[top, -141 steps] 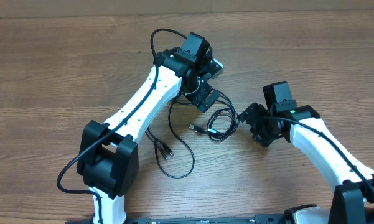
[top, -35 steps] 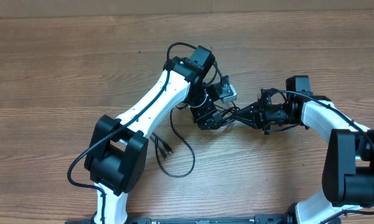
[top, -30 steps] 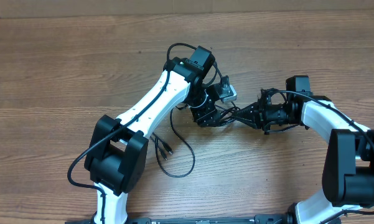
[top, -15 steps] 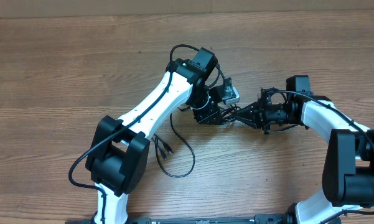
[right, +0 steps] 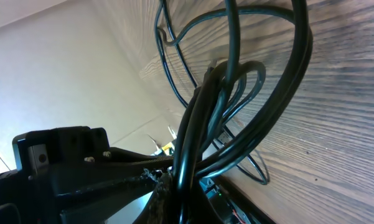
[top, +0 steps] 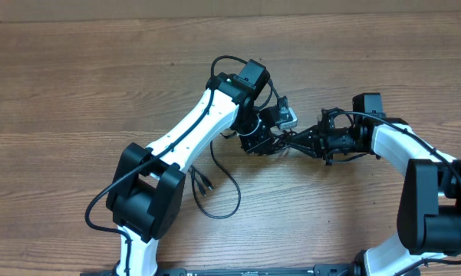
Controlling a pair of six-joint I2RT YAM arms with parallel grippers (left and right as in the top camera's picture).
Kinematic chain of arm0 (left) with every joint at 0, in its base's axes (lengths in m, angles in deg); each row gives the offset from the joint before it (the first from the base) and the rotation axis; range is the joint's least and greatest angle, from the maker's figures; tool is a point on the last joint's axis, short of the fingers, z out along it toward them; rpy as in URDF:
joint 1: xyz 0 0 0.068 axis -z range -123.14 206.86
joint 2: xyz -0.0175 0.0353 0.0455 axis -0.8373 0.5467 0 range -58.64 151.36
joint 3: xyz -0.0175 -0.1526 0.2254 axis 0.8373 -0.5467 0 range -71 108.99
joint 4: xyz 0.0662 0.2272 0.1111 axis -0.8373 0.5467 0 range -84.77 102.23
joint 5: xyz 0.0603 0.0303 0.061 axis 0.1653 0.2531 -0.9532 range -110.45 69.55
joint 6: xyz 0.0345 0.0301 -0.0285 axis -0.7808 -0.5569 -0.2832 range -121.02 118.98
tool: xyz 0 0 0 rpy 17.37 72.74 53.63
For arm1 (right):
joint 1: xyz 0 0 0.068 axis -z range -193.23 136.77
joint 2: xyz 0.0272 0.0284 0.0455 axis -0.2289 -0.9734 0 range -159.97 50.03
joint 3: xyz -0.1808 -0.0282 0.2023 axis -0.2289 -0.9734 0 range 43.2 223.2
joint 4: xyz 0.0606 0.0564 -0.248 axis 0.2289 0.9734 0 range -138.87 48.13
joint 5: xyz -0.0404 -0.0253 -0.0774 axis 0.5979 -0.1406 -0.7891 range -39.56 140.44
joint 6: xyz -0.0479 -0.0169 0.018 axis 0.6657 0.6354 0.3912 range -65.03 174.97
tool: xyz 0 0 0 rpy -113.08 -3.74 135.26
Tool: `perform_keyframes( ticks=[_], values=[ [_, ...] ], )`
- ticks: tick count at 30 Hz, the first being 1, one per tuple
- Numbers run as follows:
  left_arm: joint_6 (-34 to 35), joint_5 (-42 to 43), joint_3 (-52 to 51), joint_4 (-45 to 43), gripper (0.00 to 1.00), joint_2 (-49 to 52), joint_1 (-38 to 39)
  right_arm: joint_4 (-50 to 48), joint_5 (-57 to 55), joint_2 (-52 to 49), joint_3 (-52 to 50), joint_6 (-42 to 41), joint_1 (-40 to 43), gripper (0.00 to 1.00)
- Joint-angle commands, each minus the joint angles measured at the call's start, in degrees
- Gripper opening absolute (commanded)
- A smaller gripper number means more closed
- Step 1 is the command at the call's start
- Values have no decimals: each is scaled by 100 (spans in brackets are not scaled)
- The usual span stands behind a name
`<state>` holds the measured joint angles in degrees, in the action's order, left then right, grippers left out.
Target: Untangle cables
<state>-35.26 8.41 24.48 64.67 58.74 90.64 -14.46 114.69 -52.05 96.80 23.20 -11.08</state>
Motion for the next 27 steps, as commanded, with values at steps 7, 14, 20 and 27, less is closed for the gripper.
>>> perform_keyframes(
  ticks=[7, 14, 20, 27],
  values=[
    [2498, -529, -46, -518, 4, 46, -605, -195, 186, -9, 72, 13, 17, 38],
    [2739, 72, -46, -501, 4, 46, -1064, -439, 186, -9, 72, 7, -2, 85],
    [2544, 721, -46, -538, 4, 46, -1025, -918, -455, -9, 72, -1248, -286, 85],
    [2544, 693, -46, -531, 4, 46, -846, -1919, -1773, -9, 72, -2013, -1049, 81]
  ],
)
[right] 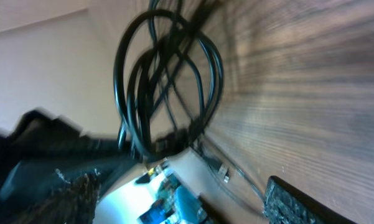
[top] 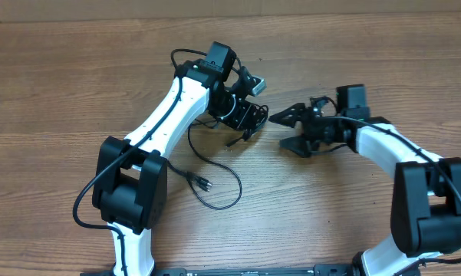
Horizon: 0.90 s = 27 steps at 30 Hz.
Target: Untangle cables
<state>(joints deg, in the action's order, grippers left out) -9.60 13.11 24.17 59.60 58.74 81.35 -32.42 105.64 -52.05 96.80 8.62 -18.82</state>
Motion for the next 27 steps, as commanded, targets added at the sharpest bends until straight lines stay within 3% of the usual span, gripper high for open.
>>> perform_keyframes(
  ticks=[1, 6, 20, 22, 25, 27],
  values=[
    [-20, 225, -15, -22, 4, 46, 85, -177, -1106, -9, 72, -699, -365, 80],
    [-20, 118, -15, 24, 4, 46, 81, -225, -1792, -9, 72, -984, -595, 63],
    [-13, 57, -15, 66, 4, 46, 83, -175, -1930, -11, 70, -931, -603, 50],
    [4, 57, -15, 52, 4, 46, 83, -70, -2076, -11, 70, -914, -603, 45],
    [11, 66, -15, 17, 4, 46, 83, 52, -2258, -11, 68, -916, -603, 30],
    [33, 111, -15, -4, 4, 46, 83, 31, -2258, -11, 68, -918, -605, 27]
  ],
)
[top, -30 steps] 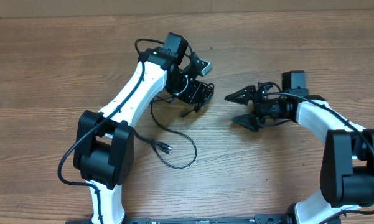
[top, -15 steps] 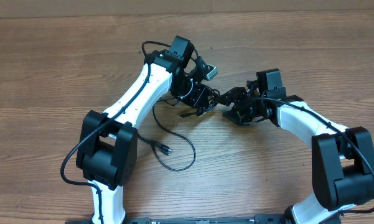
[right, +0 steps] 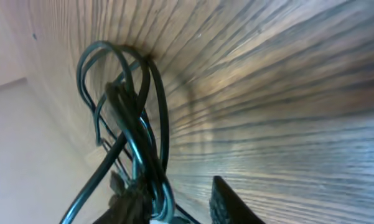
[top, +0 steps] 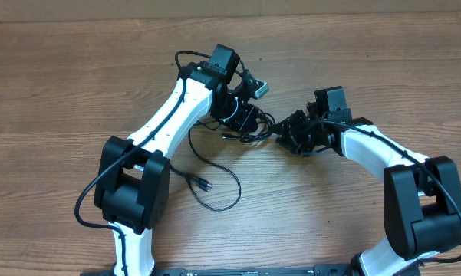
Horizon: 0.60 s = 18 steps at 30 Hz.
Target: Untangle cables
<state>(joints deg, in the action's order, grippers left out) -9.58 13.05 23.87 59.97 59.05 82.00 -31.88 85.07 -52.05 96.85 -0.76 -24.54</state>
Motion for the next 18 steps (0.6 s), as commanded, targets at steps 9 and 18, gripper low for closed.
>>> perform_keyframes(
  ticks=[9, 18],
  values=[
    [114, 407, 15, -164, 4, 15, 17, -109, -511, -13, 63, 20, -166, 27],
    [116, 407, 15, -164, 4, 15, 17, -44, -1193, -17, 63, 15, -671, 26]
  ],
)
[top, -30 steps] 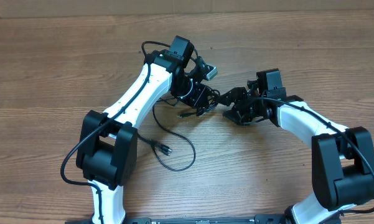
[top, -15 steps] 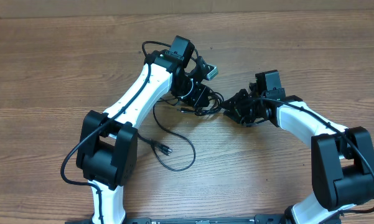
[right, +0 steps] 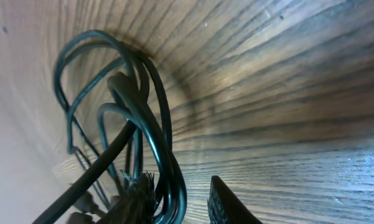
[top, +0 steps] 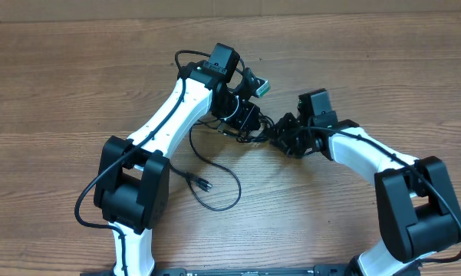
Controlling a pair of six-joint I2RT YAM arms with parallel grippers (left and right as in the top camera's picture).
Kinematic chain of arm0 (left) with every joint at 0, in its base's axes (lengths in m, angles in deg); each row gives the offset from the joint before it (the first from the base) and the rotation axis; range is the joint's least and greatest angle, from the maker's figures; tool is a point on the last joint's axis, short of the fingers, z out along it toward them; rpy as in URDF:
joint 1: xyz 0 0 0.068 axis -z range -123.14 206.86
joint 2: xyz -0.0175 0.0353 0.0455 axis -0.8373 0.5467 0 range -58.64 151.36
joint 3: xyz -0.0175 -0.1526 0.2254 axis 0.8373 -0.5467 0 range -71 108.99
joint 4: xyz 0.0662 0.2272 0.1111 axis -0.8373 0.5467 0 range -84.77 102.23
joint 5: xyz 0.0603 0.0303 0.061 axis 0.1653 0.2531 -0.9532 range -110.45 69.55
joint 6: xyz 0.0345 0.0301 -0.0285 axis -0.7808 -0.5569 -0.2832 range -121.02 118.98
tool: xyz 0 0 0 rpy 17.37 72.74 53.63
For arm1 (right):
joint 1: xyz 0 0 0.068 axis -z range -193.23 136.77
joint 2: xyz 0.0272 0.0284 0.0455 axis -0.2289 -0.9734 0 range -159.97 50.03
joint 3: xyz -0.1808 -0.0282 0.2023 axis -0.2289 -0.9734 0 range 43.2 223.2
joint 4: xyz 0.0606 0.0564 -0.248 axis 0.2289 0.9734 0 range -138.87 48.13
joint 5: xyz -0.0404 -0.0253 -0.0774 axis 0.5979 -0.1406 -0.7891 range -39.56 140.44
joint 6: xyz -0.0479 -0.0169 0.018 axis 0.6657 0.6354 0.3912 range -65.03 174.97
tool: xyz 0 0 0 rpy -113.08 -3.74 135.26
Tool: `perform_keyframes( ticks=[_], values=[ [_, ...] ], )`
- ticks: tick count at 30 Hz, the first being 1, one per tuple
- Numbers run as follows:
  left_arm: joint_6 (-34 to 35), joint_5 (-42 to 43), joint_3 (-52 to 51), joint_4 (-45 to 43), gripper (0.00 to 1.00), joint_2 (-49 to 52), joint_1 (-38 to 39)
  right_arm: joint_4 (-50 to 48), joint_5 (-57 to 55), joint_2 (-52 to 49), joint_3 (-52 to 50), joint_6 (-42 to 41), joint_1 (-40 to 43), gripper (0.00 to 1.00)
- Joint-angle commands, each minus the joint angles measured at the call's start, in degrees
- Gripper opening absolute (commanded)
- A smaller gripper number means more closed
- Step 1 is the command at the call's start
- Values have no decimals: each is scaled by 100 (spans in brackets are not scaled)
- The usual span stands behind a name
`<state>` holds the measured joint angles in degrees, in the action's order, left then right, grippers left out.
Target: Untangle cables
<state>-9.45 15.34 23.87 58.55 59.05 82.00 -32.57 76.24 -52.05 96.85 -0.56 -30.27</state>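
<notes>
A black cable bundle point(top: 255, 127) of tangled loops lies on the wooden table. Its loose tail point(top: 228, 175) curves down to a plug point(top: 202, 184). My left gripper point(top: 244, 118) is at the bundle's left side and appears shut on it. My right gripper point(top: 276, 138) meets the bundle from the right. In the right wrist view the right gripper point(right: 180, 186) is open. Several strands of the looped cable point(right: 150, 106) pass between its fingers point(right: 225, 205). They rest against the left finger, with a gap to the right one.
The wooden table point(top: 77, 84) stretches all around. Both white arms angle in from the near edge toward the middle. A small green-and-white tag point(top: 262, 88) sits on the left wrist, beside the bundle.
My right gripper has shifted slightly left, further onto the bundle. More of the loops show above its fingers in the wrist view. The left arm and the loose tail are unchanged.
Both grippers first met at the bundle mid-table, strands packed in the right jaws. Then the left gripper held the bundle further up and left, and the right stood wide open and apart. After that the right gripper was back at the bundle, and now strands lie between its fingers.
</notes>
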Motion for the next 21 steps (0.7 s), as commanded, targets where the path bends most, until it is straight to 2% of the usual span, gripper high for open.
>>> perform_keyframes(
  ticks=[1, 8, 16, 21],
  values=[
    [120, 177, 15, -24, 4, 15, 17, 24, -313, -15, 63, -4, -96, 26],
    [186, 254, 15, -24, 4, 15, 17, -173, -568, -17, 63, -343, -98, 22],
    [282, 966, 15, -72, 4, 15, 17, -417, -780, -17, 63, -667, -98, 21],
    [289, 1139, 15, -90, 4, 15, 17, -599, -778, -17, 63, -754, -96, 8]
  ],
)
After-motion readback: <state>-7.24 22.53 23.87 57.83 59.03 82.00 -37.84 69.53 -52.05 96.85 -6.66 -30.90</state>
